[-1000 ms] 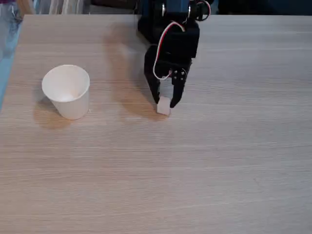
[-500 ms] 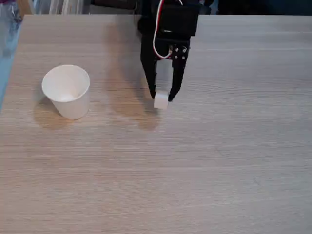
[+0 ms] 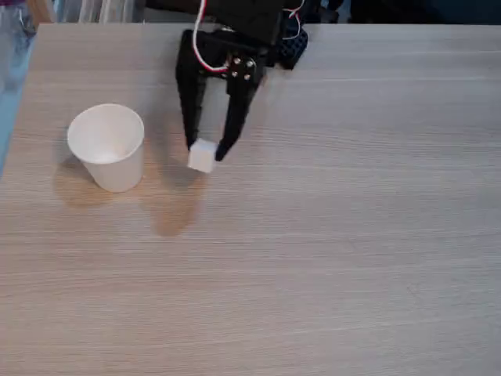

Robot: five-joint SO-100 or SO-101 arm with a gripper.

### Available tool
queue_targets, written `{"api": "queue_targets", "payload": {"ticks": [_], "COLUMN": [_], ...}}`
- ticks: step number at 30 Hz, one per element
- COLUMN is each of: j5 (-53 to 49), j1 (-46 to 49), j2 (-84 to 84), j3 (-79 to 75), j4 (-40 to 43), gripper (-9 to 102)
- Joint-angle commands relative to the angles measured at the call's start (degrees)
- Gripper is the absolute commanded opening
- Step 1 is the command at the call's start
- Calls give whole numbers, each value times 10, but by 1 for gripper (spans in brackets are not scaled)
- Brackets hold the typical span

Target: Grasp a block and put it in the bin.

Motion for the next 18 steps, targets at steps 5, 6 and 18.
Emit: {"api": "queue_targets", "payload": {"ticks": [5,6,18], "j5": [-12,-12,-27], "j1": [51,58,142], "j2": [-18,-19,-47], "j3": [-43,-43,-69], "j4": [-15,-18,-22], "gripper": [4,4,4]}}
